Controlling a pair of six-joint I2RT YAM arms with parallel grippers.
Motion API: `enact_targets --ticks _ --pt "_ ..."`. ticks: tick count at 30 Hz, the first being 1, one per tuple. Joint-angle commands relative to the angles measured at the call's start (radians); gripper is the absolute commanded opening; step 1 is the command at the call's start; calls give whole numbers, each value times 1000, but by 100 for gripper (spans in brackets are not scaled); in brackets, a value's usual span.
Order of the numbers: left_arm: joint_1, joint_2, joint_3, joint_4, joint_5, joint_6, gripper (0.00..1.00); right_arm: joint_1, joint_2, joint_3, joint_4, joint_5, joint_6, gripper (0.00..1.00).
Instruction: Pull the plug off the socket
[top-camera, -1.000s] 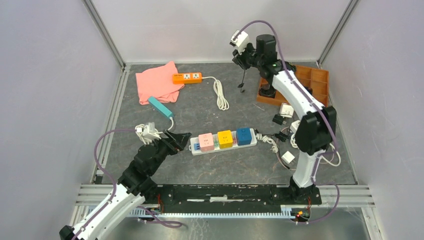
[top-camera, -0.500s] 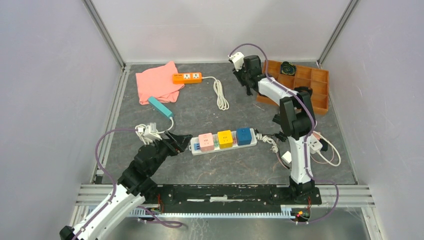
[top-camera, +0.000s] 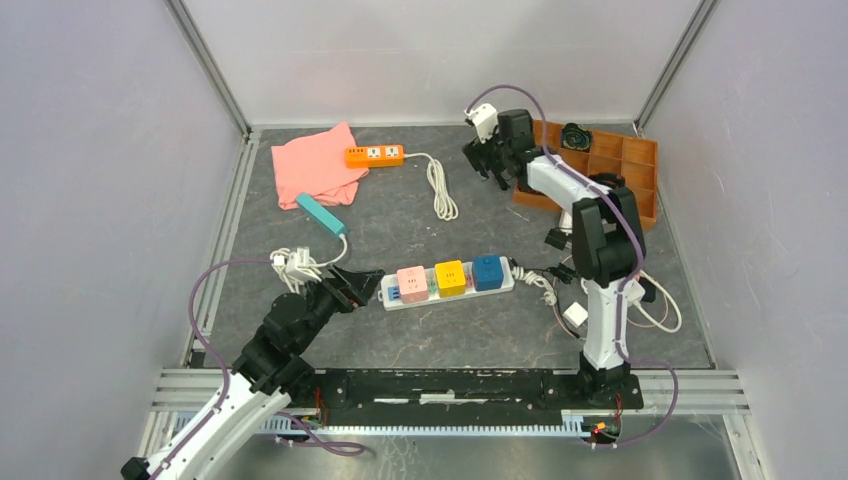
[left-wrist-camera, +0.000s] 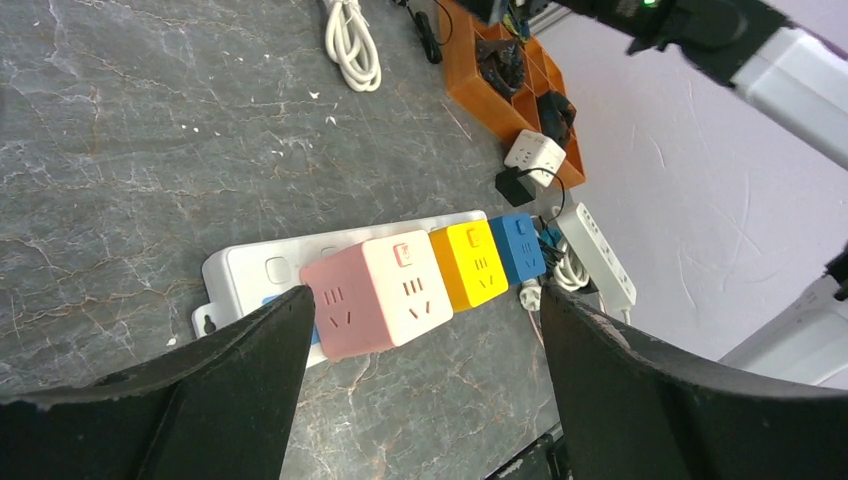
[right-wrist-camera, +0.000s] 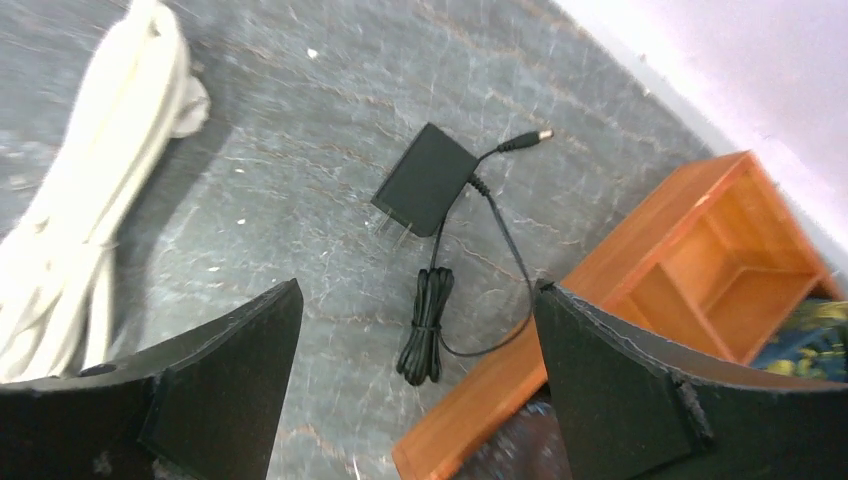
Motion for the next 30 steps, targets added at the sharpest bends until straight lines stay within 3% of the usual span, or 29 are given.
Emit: enact_targets --ticks 1,8,12,15,21,26,30 --pt "-1 -3 5 5 29 31 89 -14 -235 -32 -17 -194 -67 92" --pt "-1 32 -12 123 108 64 95 -13 -587 -281 -161 -665 -345 98" --pt "-1 75 17 151 140 100 97 -13 -730 -377 -392 -878 -587 98" --pt "-1 129 55 127 141 126 97 -14 -818 -452 -523 -922 -782 98" --pt "-2 303 140 97 217 159 100 -14 -967 -691 -561 -936 -1083 98" --pt "-2 395 170 93 230 185 100 36 -952 -755 -576 -973 -1142 98" --pt "-2 386 139 117 211 194 100 170 -898 -729 -513 -883 -1031 98"
